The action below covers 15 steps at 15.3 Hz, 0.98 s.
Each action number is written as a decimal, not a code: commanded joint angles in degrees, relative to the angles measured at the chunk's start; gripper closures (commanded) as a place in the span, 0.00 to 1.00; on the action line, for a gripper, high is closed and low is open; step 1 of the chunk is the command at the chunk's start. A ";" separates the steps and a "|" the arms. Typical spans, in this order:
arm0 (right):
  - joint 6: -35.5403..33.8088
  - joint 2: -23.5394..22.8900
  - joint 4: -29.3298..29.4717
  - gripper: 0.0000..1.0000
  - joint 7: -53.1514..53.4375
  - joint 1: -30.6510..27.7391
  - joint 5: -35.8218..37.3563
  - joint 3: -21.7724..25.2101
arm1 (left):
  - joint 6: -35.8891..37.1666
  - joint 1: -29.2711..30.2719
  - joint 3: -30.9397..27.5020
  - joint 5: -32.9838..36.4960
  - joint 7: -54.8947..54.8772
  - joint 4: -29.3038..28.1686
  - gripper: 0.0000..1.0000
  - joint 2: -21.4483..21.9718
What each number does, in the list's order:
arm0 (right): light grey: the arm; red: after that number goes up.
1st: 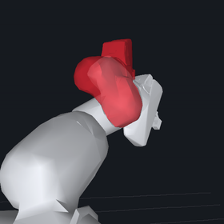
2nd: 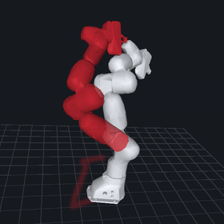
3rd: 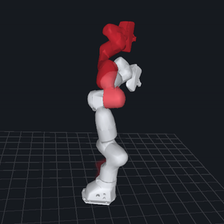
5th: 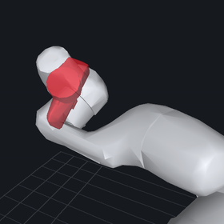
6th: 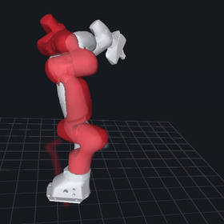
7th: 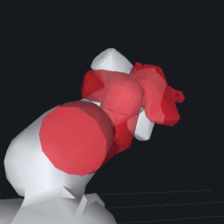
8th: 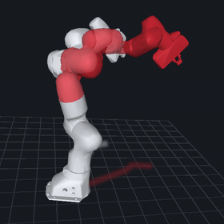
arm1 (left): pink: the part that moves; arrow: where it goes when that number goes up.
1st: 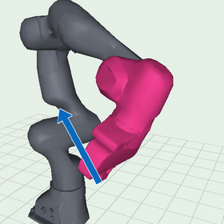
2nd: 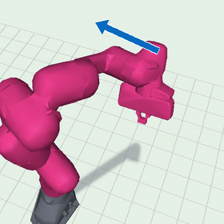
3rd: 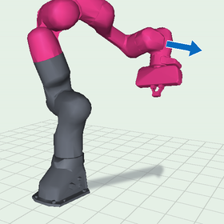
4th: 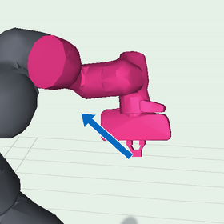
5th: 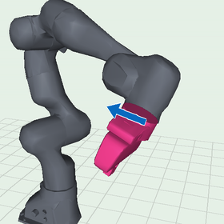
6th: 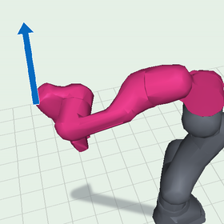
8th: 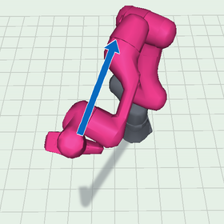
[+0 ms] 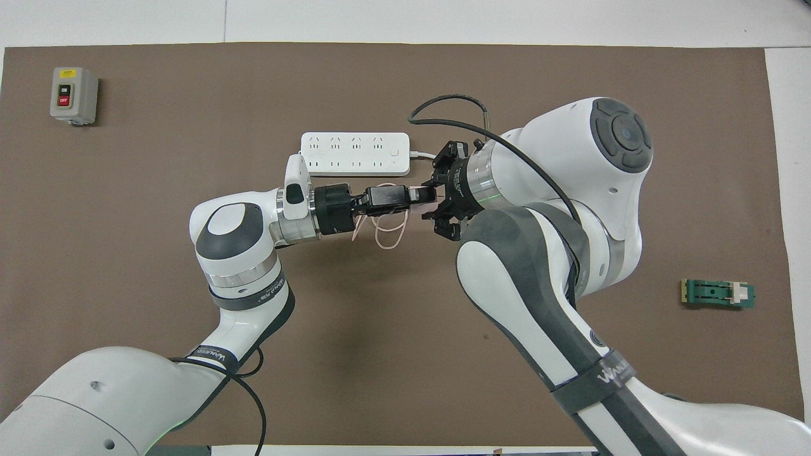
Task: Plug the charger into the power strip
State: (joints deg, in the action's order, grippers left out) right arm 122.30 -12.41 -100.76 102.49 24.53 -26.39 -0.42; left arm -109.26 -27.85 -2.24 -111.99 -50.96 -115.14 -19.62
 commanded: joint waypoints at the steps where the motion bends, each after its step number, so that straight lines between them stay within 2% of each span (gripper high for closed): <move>1: -2.49 1.60 -1.02 0.00 -0.44 -0.54 -0.77 0.15 | 1.51 1.30 -0.31 -0.33 -0.64 -2.45 1.00 1.77; 5: -7.14 2.56 -0.84 0.00 -0.97 -1.15 0.19 0.50 | 0.90 1.75 -0.57 0.19 0.24 -2.37 1.00 2.30; 8: -12.95 3.18 -0.84 0.00 -5.01 -4.04 4.23 0.59 | -2.43 2.71 -0.92 3.08 7.08 -1.93 1.00 5.11; 12: -19.54 5.72 -0.93 0.00 -11.32 -10.54 8.54 0.59 | -7.54 7.01 -1.01 17.38 17.09 -0.26 1.00 8.62; 15: -22.88 8.79 -0.84 0.00 -19.05 -16.77 11.44 0.59 | -12.46 9.73 -0.92 37.91 30.08 -0.70 1.00 13.36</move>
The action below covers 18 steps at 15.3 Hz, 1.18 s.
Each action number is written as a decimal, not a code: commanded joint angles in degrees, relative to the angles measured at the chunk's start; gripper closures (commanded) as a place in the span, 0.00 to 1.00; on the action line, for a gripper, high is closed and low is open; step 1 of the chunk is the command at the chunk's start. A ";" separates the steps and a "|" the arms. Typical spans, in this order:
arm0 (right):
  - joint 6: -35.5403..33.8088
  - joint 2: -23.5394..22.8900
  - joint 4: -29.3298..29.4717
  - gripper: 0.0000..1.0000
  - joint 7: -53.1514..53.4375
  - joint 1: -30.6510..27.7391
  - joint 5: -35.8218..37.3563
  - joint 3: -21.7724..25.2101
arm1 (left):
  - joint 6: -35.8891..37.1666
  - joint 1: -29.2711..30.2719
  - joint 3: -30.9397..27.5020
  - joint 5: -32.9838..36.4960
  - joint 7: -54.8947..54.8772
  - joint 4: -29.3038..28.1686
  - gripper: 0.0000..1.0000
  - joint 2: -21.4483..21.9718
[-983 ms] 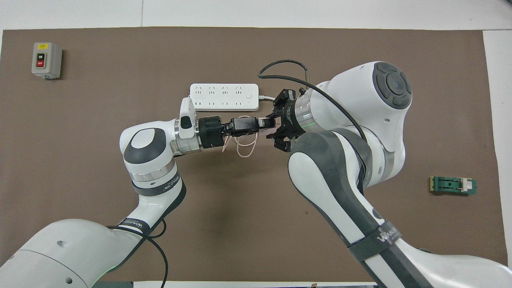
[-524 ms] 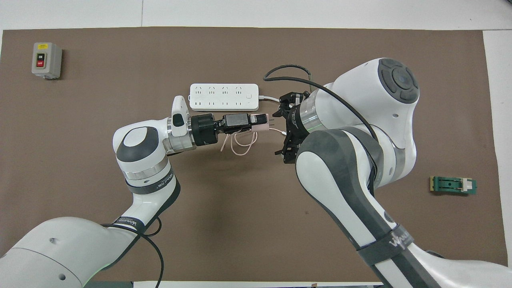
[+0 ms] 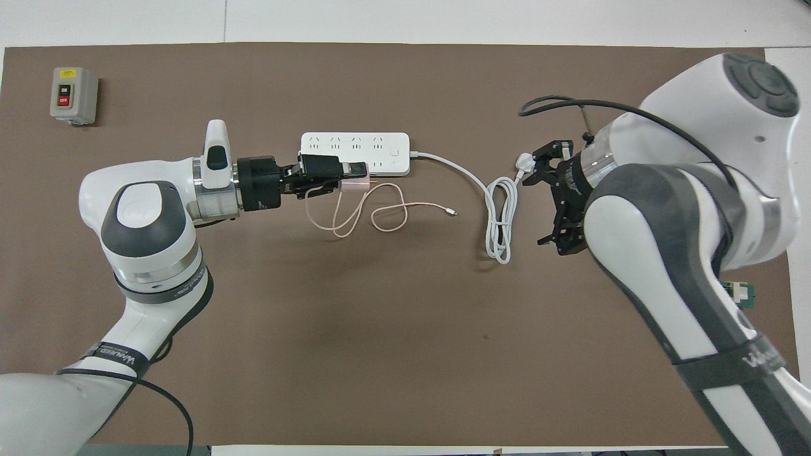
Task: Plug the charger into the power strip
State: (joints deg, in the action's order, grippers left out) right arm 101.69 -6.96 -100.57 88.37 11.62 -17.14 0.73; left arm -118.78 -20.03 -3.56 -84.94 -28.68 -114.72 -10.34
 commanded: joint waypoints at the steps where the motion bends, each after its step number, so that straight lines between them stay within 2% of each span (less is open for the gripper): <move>1: -3.94 4.84 -0.94 0.00 -8.79 -6.14 3.76 -0.47 | -2.51 3.32 0.31 18.33 12.46 -0.86 1.00 5.40; 3: -7.89 7.91 -0.51 0.00 -18.45 -9.67 6.23 -0.47 | 2.73 7.97 0.40 33.54 19.68 1.68 1.00 6.55; 6: -12.38 11.52 -0.33 0.00 -33.92 -13.71 10.45 -0.38 | 12.67 11.23 0.40 48.93 28.74 9.22 1.00 6.21; 8: -13.79 12.67 -0.07 0.00 -42.37 -15.56 11.86 -0.21 | 18.83 12.12 0.49 59.05 29.03 16.08 1.00 3.67; 9: -15.11 12.76 0.63 0.00 -47.02 -16.35 12.56 -0.21 | 19.63 12.04 0.49 61.79 29.20 17.76 1.00 2.79; 12: -17.58 13.28 2.13 0.00 -59.94 -16.80 16.86 -0.03 | 18.59 12.12 0.40 64.54 29.29 18.13 1.00 2.43; 15: -18.02 15.31 2.05 0.00 -74.00 -16.72 16.44 2.43 | 18.24 13.35 0.40 64.98 31.22 18.66 1.00 2.34; 18: -17.84 15.66 1.61 0.00 -87.80 -16.01 16.87 1.99 | 15.69 13.88 0.31 66.65 33.75 19.01 1.00 2.60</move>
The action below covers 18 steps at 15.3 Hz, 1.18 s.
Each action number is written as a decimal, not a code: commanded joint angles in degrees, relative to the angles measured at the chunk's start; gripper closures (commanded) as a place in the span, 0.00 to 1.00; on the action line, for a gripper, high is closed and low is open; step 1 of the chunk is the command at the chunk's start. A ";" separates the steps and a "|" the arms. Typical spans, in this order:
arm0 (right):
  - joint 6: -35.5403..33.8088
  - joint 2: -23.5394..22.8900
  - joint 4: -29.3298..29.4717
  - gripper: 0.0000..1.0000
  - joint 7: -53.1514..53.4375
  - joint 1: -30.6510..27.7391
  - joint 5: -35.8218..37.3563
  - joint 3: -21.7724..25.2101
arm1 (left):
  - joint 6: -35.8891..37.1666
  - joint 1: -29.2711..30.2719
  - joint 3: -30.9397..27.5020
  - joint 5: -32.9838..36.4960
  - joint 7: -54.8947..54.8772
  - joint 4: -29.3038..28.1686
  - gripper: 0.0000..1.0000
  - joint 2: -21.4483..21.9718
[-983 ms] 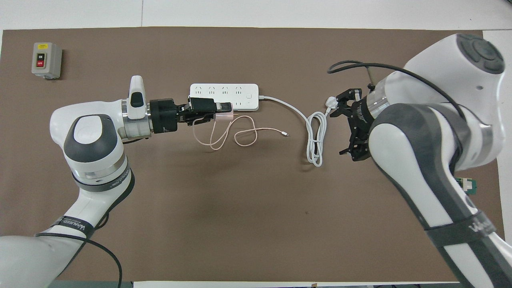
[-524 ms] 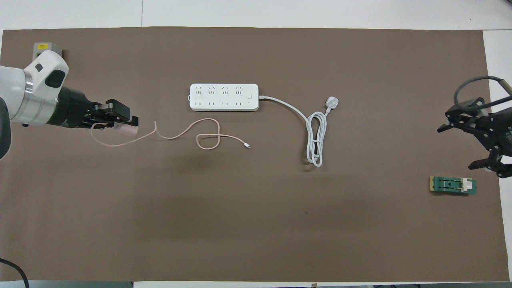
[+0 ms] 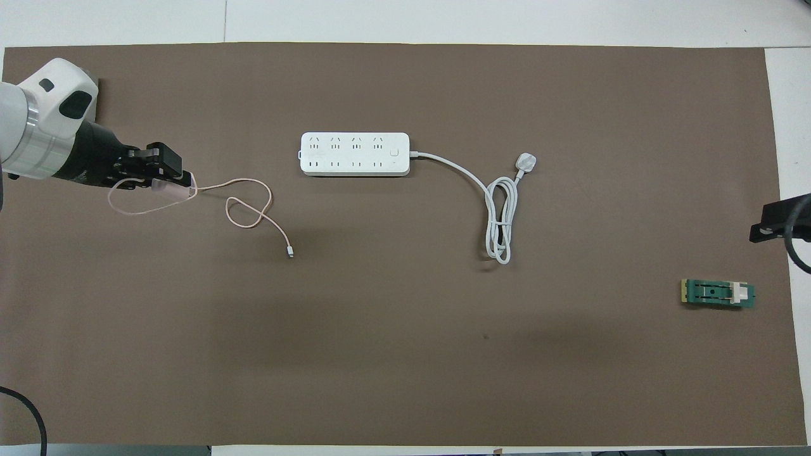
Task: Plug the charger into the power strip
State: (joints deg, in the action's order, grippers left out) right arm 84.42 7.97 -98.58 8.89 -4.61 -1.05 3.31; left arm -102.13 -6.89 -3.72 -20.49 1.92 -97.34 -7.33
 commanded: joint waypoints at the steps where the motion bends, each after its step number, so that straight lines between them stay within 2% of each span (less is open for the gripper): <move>1: -0.22 0.73 -0.38 0.00 -11.40 0.22 0.87 -0.67 | -1.14 0.74 0.56 2.82 7.96 1.71 1.00 -0.41; 3: 0.04 0.64 -0.30 0.00 -12.40 0.39 0.96 -0.67 | -0.44 0.57 0.56 3.79 13.45 1.80 1.00 -0.50; 6: 0.31 0.64 -0.56 0.00 -12.14 0.31 1.05 -0.67 | -0.79 -0.14 0.64 9.40 13.99 2.42 1.00 -0.67; 8: 1.53 0.64 -0.47 0.00 -12.49 -0.31 0.70 -0.50 | 1.48 -0.05 0.73 9.86 14.07 2.33 1.00 -0.32; 11: 3.21 0.64 -0.65 0.00 -13.10 0.30 0.96 -0.59 | 1.15 -0.05 0.64 10.12 16.52 2.59 1.00 -0.67; 13: 3.30 0.64 -0.56 0.00 -16.07 0.48 1.13 -0.76 | -0.86 -0.05 0.64 10.47 23.44 2.68 1.00 -0.76; 16: 3.21 0.55 -0.47 0.00 -25.38 0.39 3.14 -0.76 | -6.13 -0.14 0.73 11.61 40.05 2.33 1.00 -0.93; 18: 2.68 0.64 -0.56 0.00 -27.25 0.30 3.15 -0.76 | -6.41 -1.27 0.73 12.93 41.40 2.07 1.00 -0.85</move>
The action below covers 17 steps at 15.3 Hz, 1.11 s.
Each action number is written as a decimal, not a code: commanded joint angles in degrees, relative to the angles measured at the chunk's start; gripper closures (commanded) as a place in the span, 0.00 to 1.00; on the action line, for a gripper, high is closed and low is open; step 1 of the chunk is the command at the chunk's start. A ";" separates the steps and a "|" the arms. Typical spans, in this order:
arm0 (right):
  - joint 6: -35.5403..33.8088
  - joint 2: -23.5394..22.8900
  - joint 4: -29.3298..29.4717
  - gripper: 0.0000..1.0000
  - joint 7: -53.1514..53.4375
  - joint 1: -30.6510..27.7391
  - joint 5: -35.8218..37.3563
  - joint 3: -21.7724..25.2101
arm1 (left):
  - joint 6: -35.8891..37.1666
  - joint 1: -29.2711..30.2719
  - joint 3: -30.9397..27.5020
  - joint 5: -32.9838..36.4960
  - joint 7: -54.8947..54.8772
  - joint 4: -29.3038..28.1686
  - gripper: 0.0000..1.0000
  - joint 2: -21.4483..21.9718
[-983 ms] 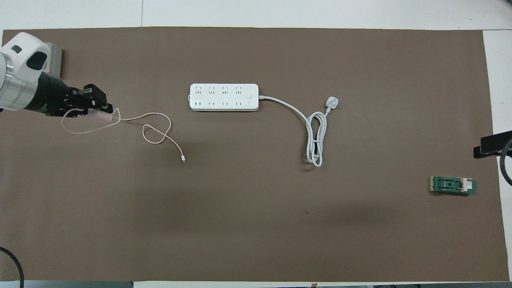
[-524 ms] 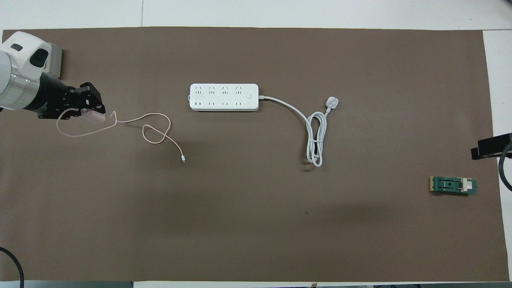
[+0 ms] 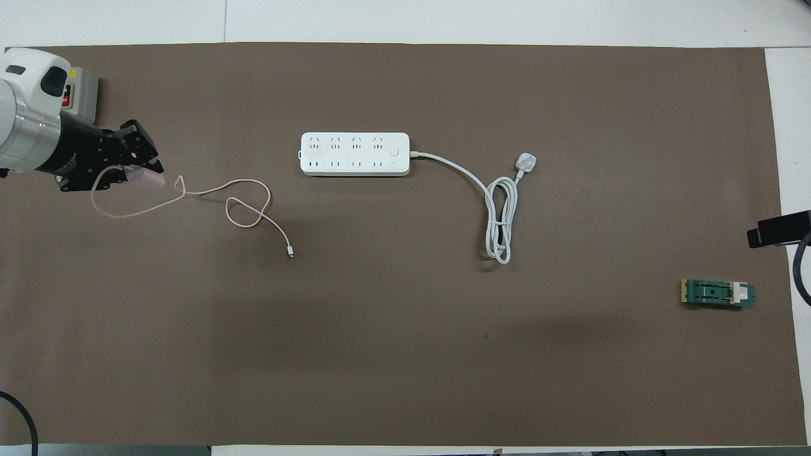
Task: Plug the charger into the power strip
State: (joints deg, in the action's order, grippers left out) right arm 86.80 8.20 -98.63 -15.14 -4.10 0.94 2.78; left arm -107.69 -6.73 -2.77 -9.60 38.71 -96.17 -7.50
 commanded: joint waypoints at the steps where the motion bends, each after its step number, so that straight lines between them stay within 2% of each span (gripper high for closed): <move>1: 0.38 0.41 -0.69 0.00 -3.41 -0.12 1.17 -0.23 | -0.86 -1.54 -0.31 2.04 8.88 0.55 1.00 -0.67; 3: 1.08 1.11 -2.26 0.00 -3.50 -0.29 1.17 -0.32 | -1.12 -1.62 -0.14 2.04 21.35 0.55 1.00 -0.67; 5: 1.70 1.29 -2.97 0.00 -4.19 0.23 1.17 -0.50 | -1.73 -3.72 -0.13 1.95 25.33 -1.03 1.00 -0.49; 7: 1.61 -1.07 -2.71 0.00 -7.61 -0.12 1.17 -1.99 | -3.40 -5.22 -0.14 2.04 34.46 -0.95 1.00 -0.93; 9: 1.79 -2.83 -1.92 0.00 -8.59 -0.03 1.17 -1.99 | -3.93 -7.42 -0.22 3.26 38.00 -0.77 1.00 -2.42; 12: 1.62 -3.71 -1.92 0.00 -8.51 1.11 1.35 -1.73 | -6.30 -10.24 -0.22 7.13 47.05 1.94 1.00 -7.60; 15: 1.44 -5.82 -1.13 0.00 -9.03 2.33 1.35 1.07 | -6.22 -11.11 -0.31 7.66 49.86 1.95 1.00 -8.57; 17: 1.88 -6.35 -0.43 0.00 -9.03 4.80 1.35 2.49 | -6.30 -11.82 -0.31 8.36 52.68 2.91 1.00 -10.85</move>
State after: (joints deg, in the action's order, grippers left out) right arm 88.28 2.65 -100.34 -22.98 -1.67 1.27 3.57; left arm -113.99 -17.17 -2.36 -3.06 87.88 -95.54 -15.93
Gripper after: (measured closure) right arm 0.000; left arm 0.674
